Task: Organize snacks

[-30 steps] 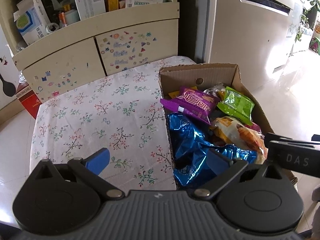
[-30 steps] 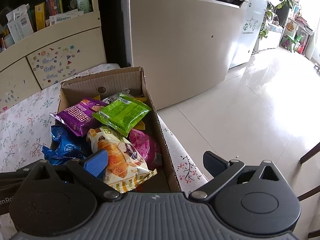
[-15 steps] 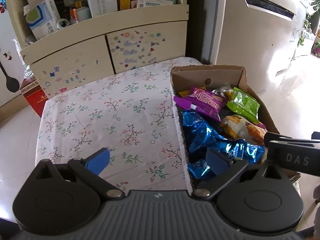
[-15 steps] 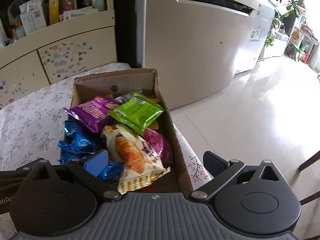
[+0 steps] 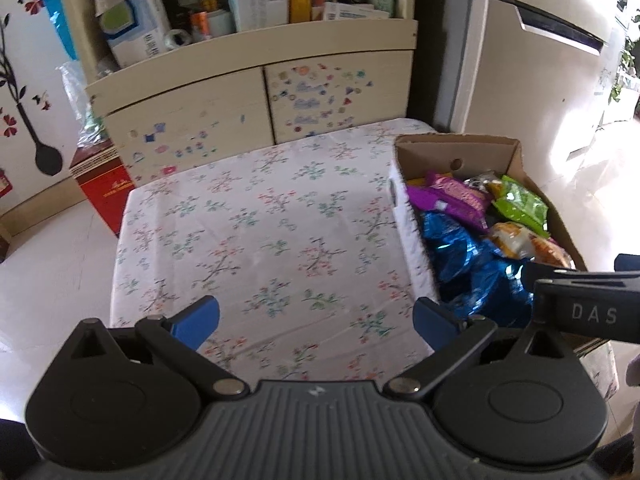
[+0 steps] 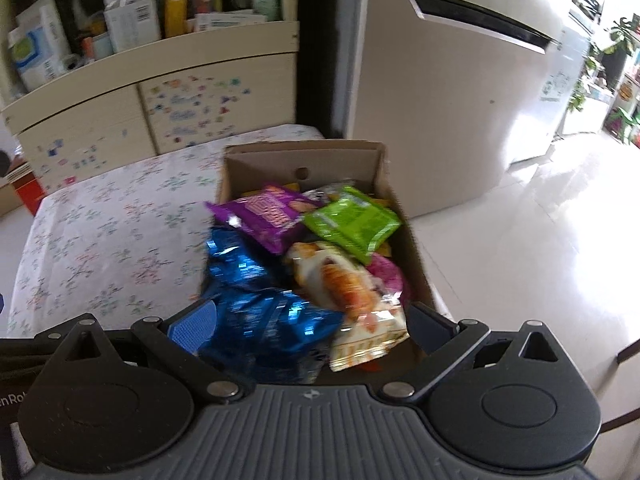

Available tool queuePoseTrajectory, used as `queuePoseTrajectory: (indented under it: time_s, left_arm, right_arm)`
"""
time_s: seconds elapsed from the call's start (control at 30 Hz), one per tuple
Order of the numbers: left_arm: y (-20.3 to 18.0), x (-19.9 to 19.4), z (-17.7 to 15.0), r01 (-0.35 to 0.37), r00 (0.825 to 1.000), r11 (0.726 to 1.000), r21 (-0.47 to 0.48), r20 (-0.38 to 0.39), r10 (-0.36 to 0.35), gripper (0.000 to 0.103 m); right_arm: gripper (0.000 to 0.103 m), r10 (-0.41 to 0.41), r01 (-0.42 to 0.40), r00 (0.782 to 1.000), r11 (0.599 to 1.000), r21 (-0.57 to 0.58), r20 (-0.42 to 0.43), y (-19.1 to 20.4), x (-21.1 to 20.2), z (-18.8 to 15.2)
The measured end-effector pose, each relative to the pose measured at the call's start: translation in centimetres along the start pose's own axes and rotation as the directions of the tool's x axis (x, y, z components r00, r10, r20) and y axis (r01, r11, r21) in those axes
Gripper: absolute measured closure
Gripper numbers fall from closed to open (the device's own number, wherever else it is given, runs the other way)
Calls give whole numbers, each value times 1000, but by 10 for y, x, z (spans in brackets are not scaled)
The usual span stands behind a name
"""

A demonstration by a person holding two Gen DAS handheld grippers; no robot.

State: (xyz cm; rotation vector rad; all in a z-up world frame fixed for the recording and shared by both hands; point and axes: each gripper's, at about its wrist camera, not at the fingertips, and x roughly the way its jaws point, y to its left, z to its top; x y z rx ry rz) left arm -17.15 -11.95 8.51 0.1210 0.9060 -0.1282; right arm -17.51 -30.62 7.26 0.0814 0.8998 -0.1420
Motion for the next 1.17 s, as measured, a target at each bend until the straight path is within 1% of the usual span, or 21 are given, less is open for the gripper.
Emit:
queuePoseTrajectory:
  time_s: [0.13,0.47,0.8,1.0,1.17]
  left_arm:
    - [21,-3,-6,-4,1000,1000,-26,-18,3,1]
    - [63,-3,-25,-55,998,997,-48,-37,53,1]
    - [107,6,-41,-94,994,993,-72,-70,89,1]
    - [128,15,-47,-95,993,991,-95,-82,88,1]
    - [135,27,-48,-117,988,991,-62,-105,111,1]
  right_arm:
    - [0,26,-26,1000,999,-29,-1,18,0,-2]
    - [0,61,-62,998,993,-100,-11,63,4,-14]
    - [0,89,-94,995,982,-166,-36,109,17,-24]
    - [0,103,-113,992,979,-168,-69,130,31,-27]
    - [0,99,-112,990,985,-135,-100,142,46,-35]
